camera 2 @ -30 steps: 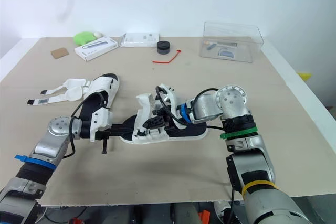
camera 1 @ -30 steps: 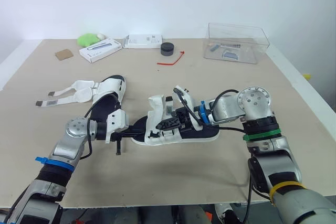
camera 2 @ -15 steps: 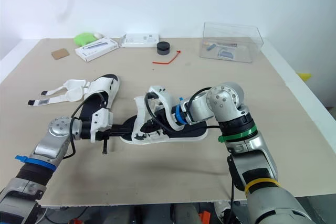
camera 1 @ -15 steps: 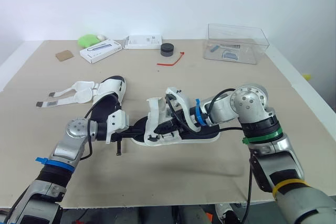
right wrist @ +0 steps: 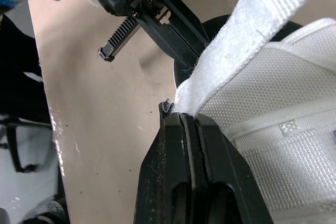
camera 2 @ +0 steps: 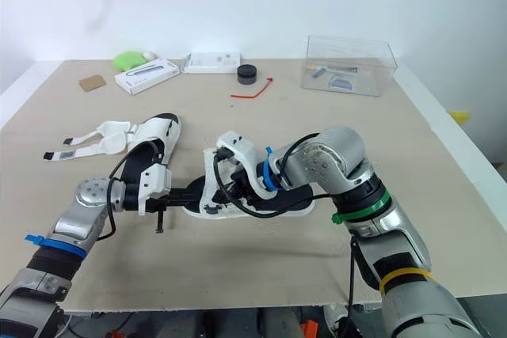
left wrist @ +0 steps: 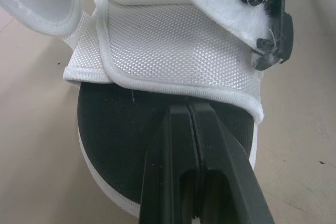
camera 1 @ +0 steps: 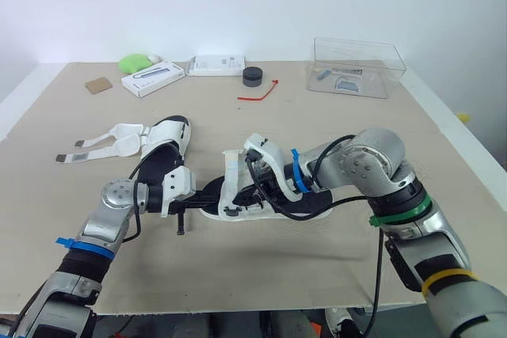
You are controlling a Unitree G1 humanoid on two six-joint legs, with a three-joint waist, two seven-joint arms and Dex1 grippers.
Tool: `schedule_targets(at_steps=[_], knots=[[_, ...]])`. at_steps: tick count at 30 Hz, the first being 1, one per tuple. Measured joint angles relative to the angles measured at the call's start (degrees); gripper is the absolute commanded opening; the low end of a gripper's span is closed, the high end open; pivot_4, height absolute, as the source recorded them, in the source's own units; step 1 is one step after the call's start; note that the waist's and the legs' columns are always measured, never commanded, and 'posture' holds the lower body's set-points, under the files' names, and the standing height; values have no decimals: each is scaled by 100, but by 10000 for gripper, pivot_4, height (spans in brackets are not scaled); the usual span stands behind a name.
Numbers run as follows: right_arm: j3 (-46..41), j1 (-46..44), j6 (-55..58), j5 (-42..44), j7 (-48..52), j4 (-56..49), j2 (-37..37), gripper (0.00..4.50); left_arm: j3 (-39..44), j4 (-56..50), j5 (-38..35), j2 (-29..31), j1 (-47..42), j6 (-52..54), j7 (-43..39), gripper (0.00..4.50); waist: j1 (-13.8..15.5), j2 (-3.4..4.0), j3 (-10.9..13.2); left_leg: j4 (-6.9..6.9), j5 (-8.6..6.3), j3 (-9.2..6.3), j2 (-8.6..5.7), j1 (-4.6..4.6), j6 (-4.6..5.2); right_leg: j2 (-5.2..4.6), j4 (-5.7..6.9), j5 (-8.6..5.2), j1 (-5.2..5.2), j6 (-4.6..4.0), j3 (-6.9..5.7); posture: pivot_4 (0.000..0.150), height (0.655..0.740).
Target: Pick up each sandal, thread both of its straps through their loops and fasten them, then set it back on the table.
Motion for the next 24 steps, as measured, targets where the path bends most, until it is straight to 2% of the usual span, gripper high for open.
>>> schedule_targets(at_steps=[3, 5, 8, 10, 16, 24], knots=[[89, 15, -137, -224, 269, -71, -32, 831, -6, 4, 3, -1, 0, -6, 0, 0, 1, 0, -6, -1, 0, -1, 0, 0, 0, -1, 0, -2, 0, -2, -2, 1500, 7400], [90, 33, -181, -310, 347, -83, -25, 5408, -6, 6, 5, 0, -2, -6, 0, 0, 2, 0, -6, -1, 0, -2, 0, 0, 0, -2, 0, -2, 0, -3, -3, 1500, 7400], [32, 188, -278, -473, 394, -68, 79, 16715, -5, 6, 7, 2, -2, -7, 1, 0, 2, 0, -6, -1, 0, -4, 0, -2, 0, -2, 0, -3, -1, -5, -3, 1500, 7400], [1, 206, -274, -495, 438, -77, 146, 26093, -1, 1, 7, 6, 4, -7, 6, 0, 2, 0, -6, -1, 0, -5, 0, -2, 0, -2, 1, -3, -2, -7, -3, 1500, 7400], [-386, 142, -20, -497, 471, -21, 277, 26093, 12, -62, 7, 24, 50, -5, 37, 0, 1, 2, -4, -2, 0, -7, 0, -6, 0, -5, 2, 5, -7, -26, -4, 1500, 7400], [-926, -333, 41, -780, 355, 780, 645, 26093, 26, -192, 6, 53, 139, 2, 96, 0, 1, 5, -2, -16, 0, -14, 0, -9, 0, -3, 3, 2, -11, -51, -7, 1500, 7400]])
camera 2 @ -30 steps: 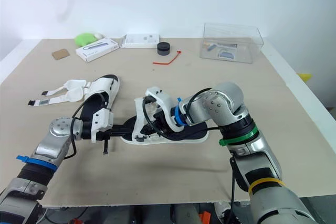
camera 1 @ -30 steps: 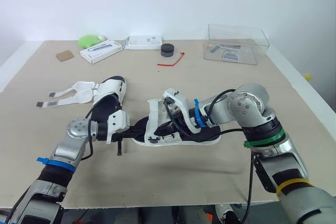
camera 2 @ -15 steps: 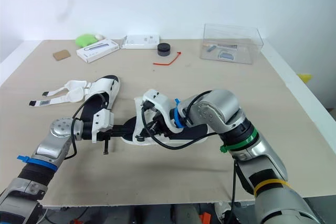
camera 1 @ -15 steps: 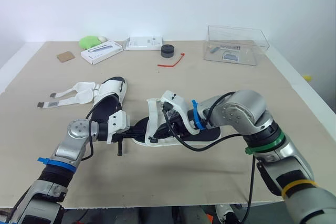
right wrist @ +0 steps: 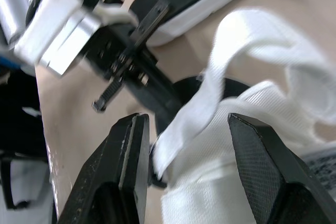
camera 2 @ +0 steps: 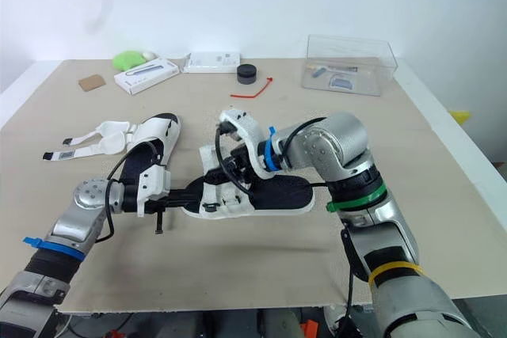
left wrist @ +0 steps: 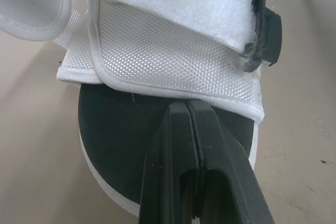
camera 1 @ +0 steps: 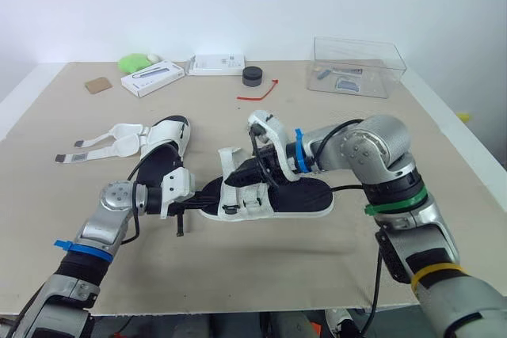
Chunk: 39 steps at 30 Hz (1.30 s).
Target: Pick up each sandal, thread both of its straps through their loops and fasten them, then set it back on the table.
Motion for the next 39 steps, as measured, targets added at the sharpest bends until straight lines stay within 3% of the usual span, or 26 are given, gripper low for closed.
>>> schedule_targets(at_steps=[3, 5, 6, 9, 23, 24, 26, 27, 28, 29, 34, 39], knots=[[2, -3, 2, -106, 4, 207, 122, 26093, 1, -36, 0, 11, 22, 3, 11, 0, 0, 0, 0, -2, 0, -1, 0, -1, 0, 0, 0, -1, 0, -2, 0, 1500, 7400], [7, -2, 9, -157, 10, 313, 186, 17400, 1, -61, 0, 18, 32, 16, 23, 0, -1, 0, 0, -2, -1, -3, 0, -1, 0, -1, 0, -2, -1, -3, -1, 1500, 7400], [7, -2, 10, -163, 13, 329, 192, 15259, 1, -65, 0, 20, 34, 21, 25, 0, -1, 0, 0, -2, -1, -3, 0, -1, 0, -1, 0, -2, -1, -3, -1, 1500, 7400], [-7, 9, 73, -229, -5, 354, 285, 1666, 8, -100, 0, 45, 58, 38, 36, 0, -5, 1, 1, -4, -1, -5, 1, 0, 1, 1, 1, -4, -1, -5, -2, 1500, 7400], [-394, 1271, 798, -88, -504, -1623, 470, 745, -19, -224, -5, 98, 96, 50, 33, 0, -4, 3, 1, -9, -13, -50, 2, -2, -6, 3, 8, -31, 6, -24, -36, 1500, 7400], [-383, 1336, 775, -89, -511, -1770, 452, 5464, -24, -222, -5, 98, 89, 49, 26, 0, -3, 2, 1, -9, -13, -52, 1, -2, -6, 5, 8, -33, 6, -24, -38, 1500, 7400], [-393, 1351, 788, -85, -508, -1825, 431, 10378, -28, -218, -5, 98, 86, 49, 22, 0, -4, 2, 1, -9, -13, -52, 0, -3, -6, 4, 8, -34, 6, -22, -38, 1500, 7400], [-428, 1359, 807, -56, -495, -1891, 429, 16908, -30, -215, -5, 98, 81, 48, 19, 0, -4, 2, 1, -9, -13, -52, 0, -4, -6, 4, 8, -34, 6, -22, -38, 1500, 7400], [-435, 1359, 810, -26, -485, -1925, 429, 21146, -33, -209, -5, 98, 77, 48, 17, 0, -4, 2, 1, -9, -13, -52, -1, -3, -6, 4, 8, -35, 7, -22, -39, 1500, 7400], [-436, 1359, 804, -14, -480, -1941, 430, 22388, -33, -206, -5, 98, 76, 48, 18, 0, -4, 2, 1, -9, -13, -52, -1, -3, -6, 4, 8, -35, 7, -22, -39, 1500, 7400], [-817, 1203, 817, 313, -169, -2297, -140, 44707, -45, -188, -4, 112, 62, 48, 21, 0, -3, 3, 2, -7, -13, -53, -2, -2, -6, 4, 8, -36, 8, -20, -42, 1500, 7400], [-1653, 1264, 978, 1032, 144, -2564, -106, 44707, -41, -192, -5, 152, 70, 49, 22, 0, -2, 4, 2, -8, -13, -63, 4, 0, -6, 12, 10, -40, 10, -25, -45, 1500, 7400]])
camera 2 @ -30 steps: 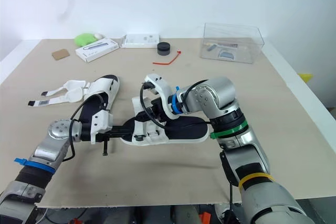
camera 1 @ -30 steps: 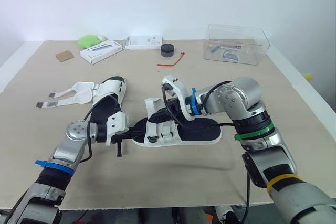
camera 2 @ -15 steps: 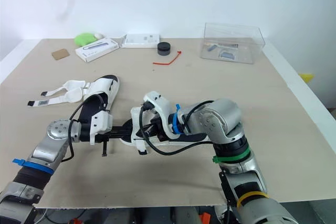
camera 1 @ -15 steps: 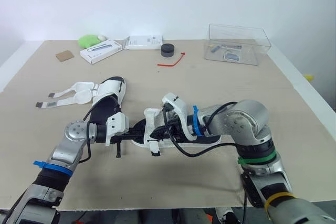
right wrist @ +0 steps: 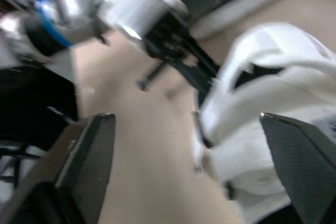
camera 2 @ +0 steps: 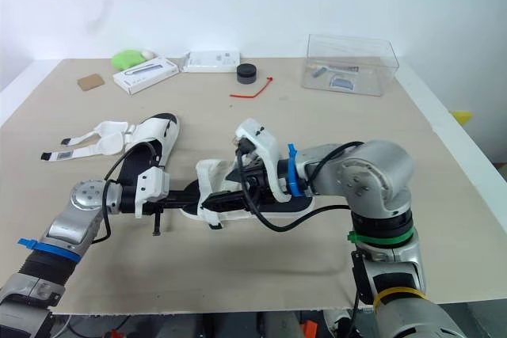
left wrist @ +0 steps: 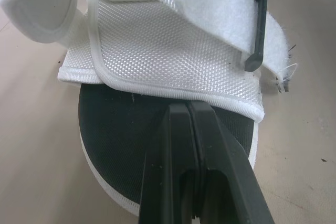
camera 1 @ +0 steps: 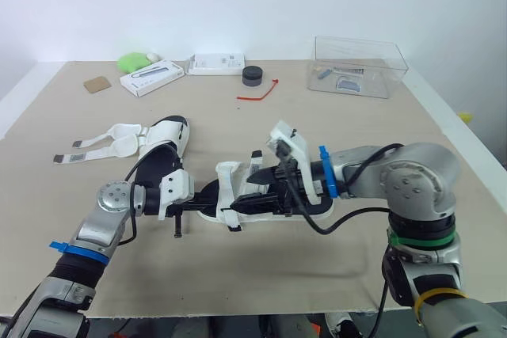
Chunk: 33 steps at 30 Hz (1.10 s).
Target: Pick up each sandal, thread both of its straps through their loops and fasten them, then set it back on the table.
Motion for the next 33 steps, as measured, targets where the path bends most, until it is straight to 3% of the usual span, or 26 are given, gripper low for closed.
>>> schedule_targets(at_steps=[4, 9, 17, 24, 27, 33], knots=[[-114, 651, 2, 418, -70, -316, 6, 44707, -4, -4, 0, 5, 7, 3, 0, 0, 0, -2, -2, -1, 0, -2, 1, 4, 0, -3, 1, -4, 6, 2, -2, 1500, 7400], [622, 1782, -425, -152, -609, -479, -161, 44707, -2, -9, -2, 57, -17, 50, -27, 0, -9, -1, 0, 0, 0, 8, 0, 6, 0, -4, 2, -19, 3, 27, 6, 1500, 7400], [932, 2064, -1119, -619, -988, -484, 26, 44707, 23, 3, -1, 123, -48, 121, -81, 0, -12, -1, -1, 2, 1, 4, 9, 20, 0, 16, 7, -18, 9, 28, 4, 1500, 7400], [853, 1879, -1128, -629, -1345, -312, 675, 44707, 25, 118, 4, 156, -141, 120, -140, 0, -8, -1, -1, 2, 3, 4, 15, 20, -1, 22, 9, -13, 8, 20, 4, 1500, 7400], [855, 1879, -1134, -664, -1387, -292, 678, 33059, 16, 145, 6, 151, -168, 117, -171, 0, -7, -1, -1, 2, 3, 6, 13, 20, -1, 19, 9, -13, 8, 20, 5, 1500, 7400], [854, 1878, -1047, -668, -1422, -290, 751, 3466, 11, 175, 8, 88, -187, 108, -205, 0, -3, -1, -1, 2, 3, 5, 10, 17, -1, 15, 8, -15, 8, 20, 4, 1500, 7400]])
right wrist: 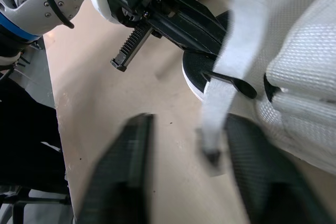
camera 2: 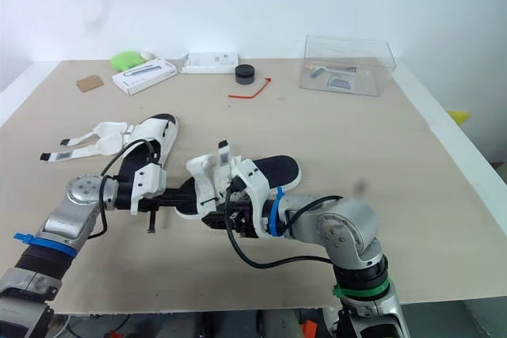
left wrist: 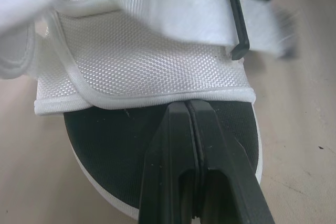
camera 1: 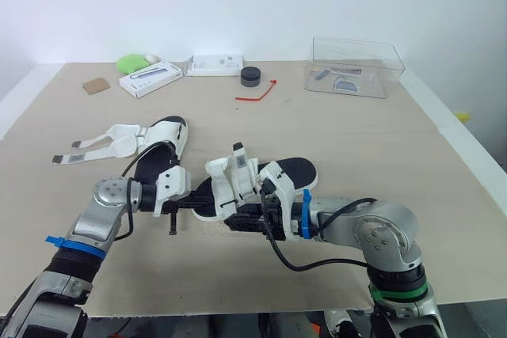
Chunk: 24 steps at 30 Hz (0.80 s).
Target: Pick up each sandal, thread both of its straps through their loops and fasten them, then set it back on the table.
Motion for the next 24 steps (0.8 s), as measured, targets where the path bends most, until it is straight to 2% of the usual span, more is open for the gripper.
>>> schedule_targets(at_steps=[1, 8, 13, 22, 24], knots=[[4, 15, 45, -6, -31, 8, -4, 330, 0, 0, 1, -20, 1, -1, 5, 0, 2, 0, 0, 0, 0, 0, -3, -1, 0, -3, 0, 0, 0, 0, -1, 1500, 7400], [4, 89, 369, 44, -57, 39, -159, 330, 0, -5, 7, -59, 19, -7, 14, 0, 4, -1, -1, 0, -1, -1, -12, -1, 0, -15, -1, -3, 3, 6, -1, 1500, 7400], [195, 137, 825, 553, 650, -224, -1039, 330, -2, 0, 11, -65, 24, -26, 9, 0, 5, 0, 0, 0, -2, -2, -16, -3, 0, -19, -4, -10, 3, 17, -2, 1500, 7400], [130, -43, 883, 1008, 1087, -344, -1297, 330, -45, 5, 12, -74, -10, -49, -39, 0, 9, 0, -1, -1, -9, -8, -24, -6, 3, -27, -4, -21, 8, 27, -6, 1500, 7400], [80, -63, 905, 1095, 1150, -343, -1306, 7524, -60, 5, 12, -86, -21, -52, -44, 0, 9, 0, -1, -1, -10, -8, -33, -8, 4, -37, -5, -21, 8, 28, -5, 1500, 7400]])
